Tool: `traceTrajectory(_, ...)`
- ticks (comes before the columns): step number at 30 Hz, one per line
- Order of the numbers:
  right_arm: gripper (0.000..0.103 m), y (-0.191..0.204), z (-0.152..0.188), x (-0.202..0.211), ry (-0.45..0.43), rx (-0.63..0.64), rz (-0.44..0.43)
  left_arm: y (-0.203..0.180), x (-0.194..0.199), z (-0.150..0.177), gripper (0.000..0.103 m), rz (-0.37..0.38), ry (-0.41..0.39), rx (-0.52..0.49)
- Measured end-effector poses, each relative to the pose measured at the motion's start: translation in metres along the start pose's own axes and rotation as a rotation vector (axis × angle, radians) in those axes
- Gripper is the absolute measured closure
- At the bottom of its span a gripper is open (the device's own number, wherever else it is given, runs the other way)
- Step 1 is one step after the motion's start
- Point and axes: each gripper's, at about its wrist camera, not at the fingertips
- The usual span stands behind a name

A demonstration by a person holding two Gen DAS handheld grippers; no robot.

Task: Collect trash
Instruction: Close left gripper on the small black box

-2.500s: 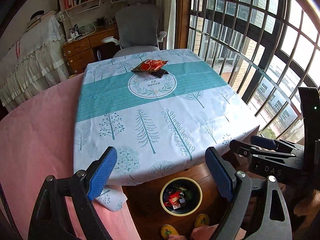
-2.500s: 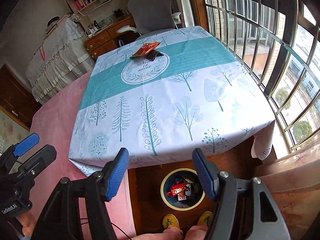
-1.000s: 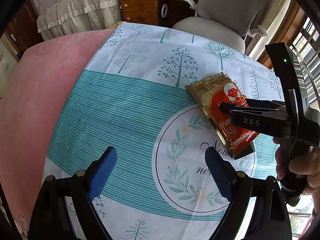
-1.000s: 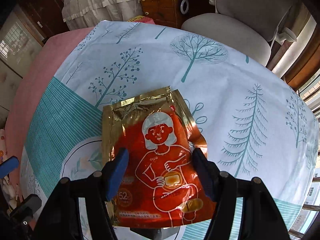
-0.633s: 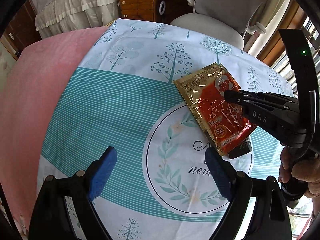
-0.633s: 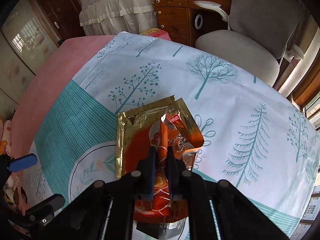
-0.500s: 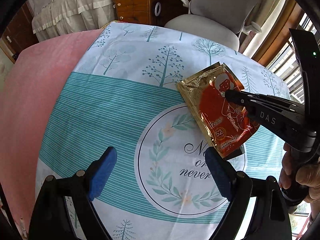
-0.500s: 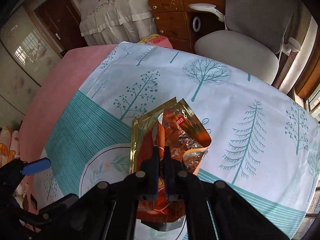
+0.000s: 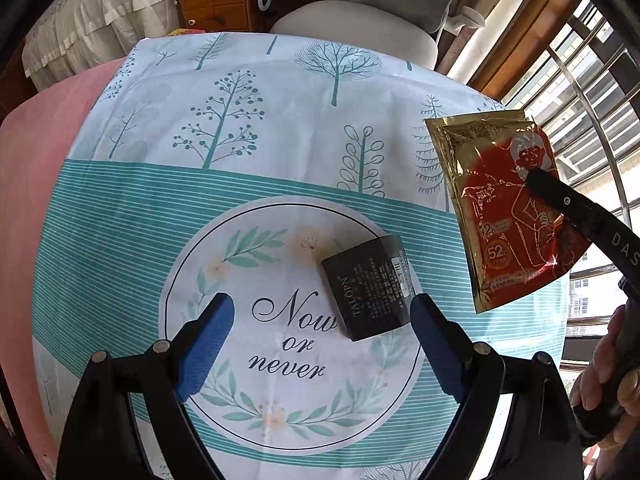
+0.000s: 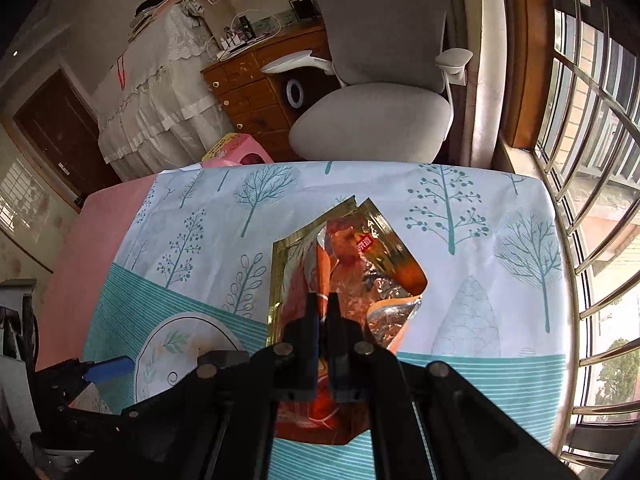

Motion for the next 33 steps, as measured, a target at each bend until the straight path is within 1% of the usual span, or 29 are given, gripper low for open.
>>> traceTrajectory(2, 0.101, -0.011, 0.008, 0.002, 0.007, -0.023, 0.003, -0.007, -0.011, -0.003, 0.015, 0.016, 0.028, 0.014)
traceTrajectory(4, 0.101, -0.02, 0.016, 0.006, 0.01, -0.039, 0.007, -0.014, -0.019, -0.005, 0.023, 0.024, 0.049, 0.025)
traceTrajectory(6, 0.101, -0.025, 0.024, 0.008, 0.017, -0.051, 0.001, -0.02, -0.027, -0.007, 0.026, 0.039, 0.072, 0.033)
traceTrajectory(8, 0.101, -0.028, 0.031, 0.009, 0.021, -0.056, -0.001, -0.024, -0.033, -0.008, 0.028, 0.039, 0.083, 0.043)
traceTrajectory(9, 0.101, -0.029, 0.036, 0.01, 0.024, -0.055, -0.002, -0.027, -0.036, -0.009, 0.033, 0.036, 0.089, 0.044)
traceTrajectory(10, 0.101, -0.029, 0.039, 0.01, 0.027, -0.054, -0.002, -0.028, -0.038, -0.009, 0.042, 0.035, 0.097, 0.046)
traceTrajectory(12, 0.101, -0.029, 0.045, 0.01, 0.033, -0.057, -0.007, -0.029, -0.044, -0.009, 0.052, 0.043, 0.113, 0.056)
traceTrajectory(14, 0.101, -0.028, 0.05, 0.01, 0.039, -0.061, -0.016, -0.029, -0.043, -0.009, 0.054, 0.045, 0.098, 0.055)
traceTrajectory(16, 0.101, -0.026, 0.054, 0.012, 0.041, -0.063, -0.021, -0.028, -0.044, -0.008, 0.059, 0.064, 0.094, 0.06)
traceTrajectory(17, 0.101, -0.025, 0.056, 0.014, 0.041, -0.062, -0.022, -0.027, -0.043, -0.007, 0.061, 0.07, 0.088, 0.062)
traceTrajectory(19, 0.101, -0.023, 0.061, 0.017, 0.04, -0.063, -0.024, -0.026, -0.042, -0.005, 0.064, 0.063, 0.076, 0.056)
traceTrajectory(23, 0.101, -0.018, 0.07, 0.025, 0.035, -0.068, -0.03, -0.022, -0.028, 0.006, 0.067, 0.07, 0.053, 0.021)
traceTrajectory(27, 0.101, -0.006, 0.08, 0.041, 0.02, -0.072, -0.039, -0.015, 0.001, 0.022, 0.067, 0.075, 0.009, -0.016)
traceTrajectory(29, 0.101, 0.002, 0.088, 0.052, 0.012, -0.076, -0.046, -0.011, 0.02, 0.034, 0.067, 0.07, -0.017, -0.04)
traceTrajectory(33, 0.101, 0.026, 0.111, 0.078, -0.01, -0.083, -0.058, 0.003, 0.058, 0.067, 0.067, 0.061, -0.066, -0.1)
Point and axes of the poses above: each gripper's, at about its wrist camera, not at the fingertips, and x roughly against the way its jaws point, y to its left, z to its underside, and after that the axes turned 2 degrees about y, right-handed
